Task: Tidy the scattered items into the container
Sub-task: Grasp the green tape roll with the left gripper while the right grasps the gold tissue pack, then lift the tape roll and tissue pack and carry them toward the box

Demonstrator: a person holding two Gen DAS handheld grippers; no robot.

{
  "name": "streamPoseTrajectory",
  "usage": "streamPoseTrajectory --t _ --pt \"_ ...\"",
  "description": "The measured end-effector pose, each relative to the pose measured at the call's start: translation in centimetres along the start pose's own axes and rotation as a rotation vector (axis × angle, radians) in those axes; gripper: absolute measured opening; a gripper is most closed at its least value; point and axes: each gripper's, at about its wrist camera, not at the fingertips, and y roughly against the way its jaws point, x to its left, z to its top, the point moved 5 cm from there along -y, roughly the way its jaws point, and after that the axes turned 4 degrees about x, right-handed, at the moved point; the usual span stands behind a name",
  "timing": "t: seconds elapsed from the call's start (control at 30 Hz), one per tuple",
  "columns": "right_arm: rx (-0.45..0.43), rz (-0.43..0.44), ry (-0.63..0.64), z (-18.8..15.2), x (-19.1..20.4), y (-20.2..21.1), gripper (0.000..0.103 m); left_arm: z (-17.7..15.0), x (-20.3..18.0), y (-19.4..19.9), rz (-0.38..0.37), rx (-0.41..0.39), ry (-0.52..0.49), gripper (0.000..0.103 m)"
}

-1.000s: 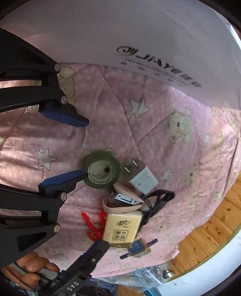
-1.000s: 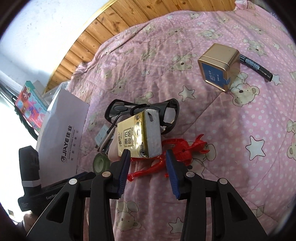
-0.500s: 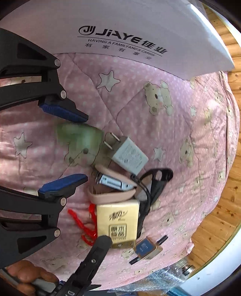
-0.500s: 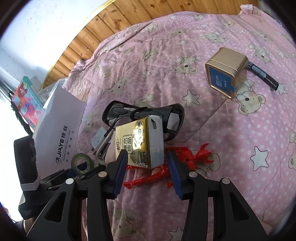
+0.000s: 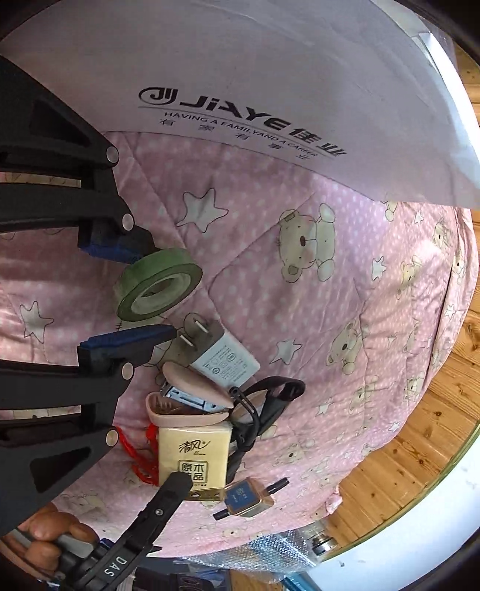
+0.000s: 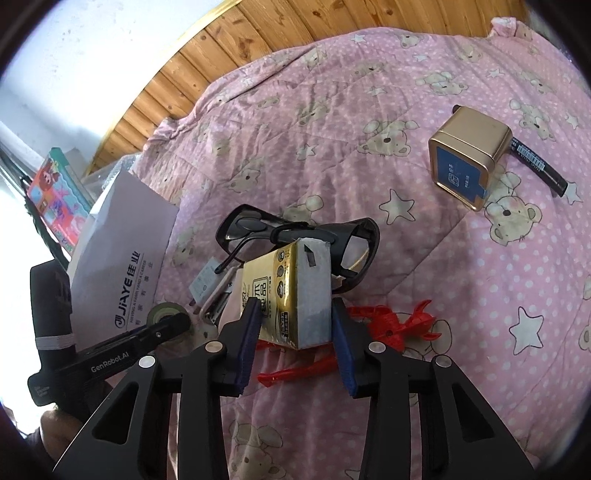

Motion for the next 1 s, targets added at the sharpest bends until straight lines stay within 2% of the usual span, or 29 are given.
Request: streamPoseTrajectory --t 0.07,0.23,0.43,0.6,0.7,0.83,1.0 --pt "-0.004 -0.024 0.028 -0.1 0.5 0.3 0.035 0.1 0.1 0.1 0.000 -0.007 0.000 0.032" --pt "-0.023 -0.062 0.079 -0.8 1.6 1.6 0.029 0.4 -0.1 0.3 -0.001 -0.010 -0.010 0.019" --pt "-0.058 -0.120 0.171 -2.0 3.1 3.3 0.026 0.4 -0.4 0.9 -0.008 -0.012 -0.017 0.018" --pt "0.004 -0.102 0.269 -2.9 4.7 1.6 0.029 -0.2 -0.4 0.4 0.000 0.002 -0.037 0.018" --pt "0.039 -0.050 0.234 -2.8 4.7 -0.1 0.029 -0.6 -0.3 -0.4 0.006 0.021 -0.039 0.018" --pt "0.014 0.080 0.073 -2.0 3.5 0.5 0.025 -0.3 -0.4 0.0 -0.003 0.009 -0.045 0.018" --pt "-0.041 0.123 0.072 -1.6 3.8 3.3 0.024 0.0 -0.9 1.8 -0.025 -0.034 -0.060 0.014"
